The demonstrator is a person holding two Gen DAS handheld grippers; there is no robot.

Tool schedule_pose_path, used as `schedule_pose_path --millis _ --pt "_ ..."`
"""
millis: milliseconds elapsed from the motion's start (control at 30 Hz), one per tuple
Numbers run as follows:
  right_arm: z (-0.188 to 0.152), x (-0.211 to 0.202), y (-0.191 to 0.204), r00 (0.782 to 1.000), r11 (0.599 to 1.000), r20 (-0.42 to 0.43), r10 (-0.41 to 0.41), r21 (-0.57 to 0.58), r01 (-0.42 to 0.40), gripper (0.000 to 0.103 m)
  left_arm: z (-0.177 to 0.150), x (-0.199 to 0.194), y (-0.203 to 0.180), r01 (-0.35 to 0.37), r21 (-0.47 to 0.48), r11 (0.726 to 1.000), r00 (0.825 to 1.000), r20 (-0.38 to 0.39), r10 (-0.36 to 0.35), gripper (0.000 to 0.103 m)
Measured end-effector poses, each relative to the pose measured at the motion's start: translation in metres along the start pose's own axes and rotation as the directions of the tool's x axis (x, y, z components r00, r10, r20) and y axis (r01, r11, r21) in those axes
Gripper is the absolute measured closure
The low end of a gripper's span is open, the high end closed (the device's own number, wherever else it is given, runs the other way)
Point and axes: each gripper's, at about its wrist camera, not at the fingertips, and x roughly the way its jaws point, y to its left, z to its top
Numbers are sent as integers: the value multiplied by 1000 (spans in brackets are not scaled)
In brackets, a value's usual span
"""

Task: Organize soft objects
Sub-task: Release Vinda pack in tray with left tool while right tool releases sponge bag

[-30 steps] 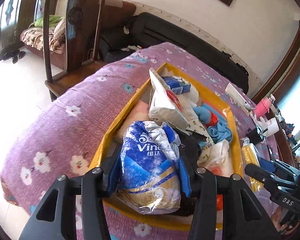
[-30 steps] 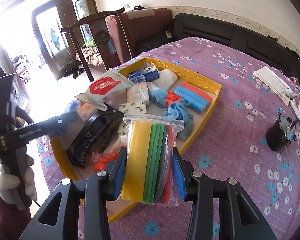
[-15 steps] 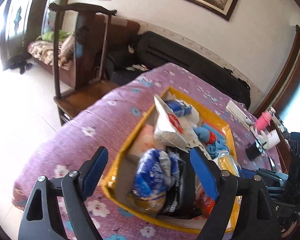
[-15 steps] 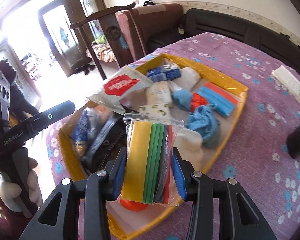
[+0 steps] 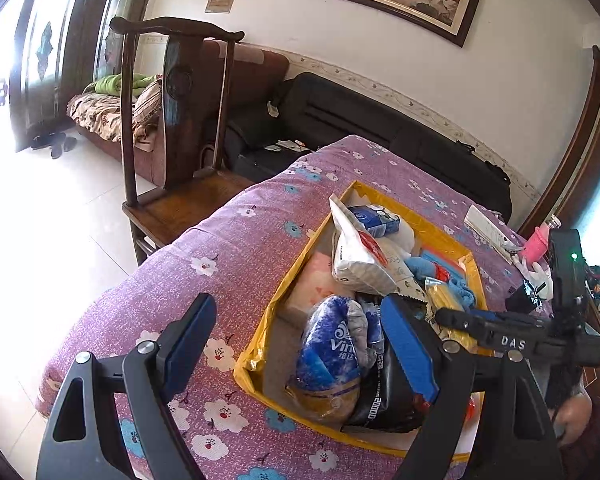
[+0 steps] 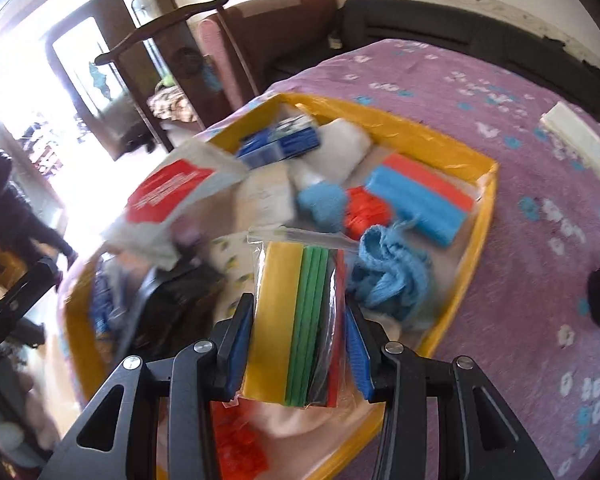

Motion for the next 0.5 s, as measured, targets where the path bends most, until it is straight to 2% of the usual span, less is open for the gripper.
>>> schedule_pose_path --millis 100,233,333,400,467,500 --pt "0 -6 4 1000 1000 11 21 2 -21 56 -1 -2 2 -2 -5 1000 1000 4 2 19" --pt "-5 -20 24 994 993 17 111 -32 -111 56 0 -4 4 -3 -16 1000 1000 8 3 19" --pt "-12 -22 42 989 987 2 148 -66 -147 56 -1 -6 1 -3 -10 1000 1000 10 3 19" --pt "-16 -14 49 992 989 -13 127 -79 -127 54 -1 -9 -2 -4 -1 1000 1000 12 4 19" --pt "-19 -4 49 997 995 -29 68 -71 -70 45 -2 -12 -6 -13 10 1000 1000 19 13 19" --pt "-19 -2 46 997 996 -34 68 -59 -70 45 -2 -15 -8 -22 18 1000 999 27 21 19"
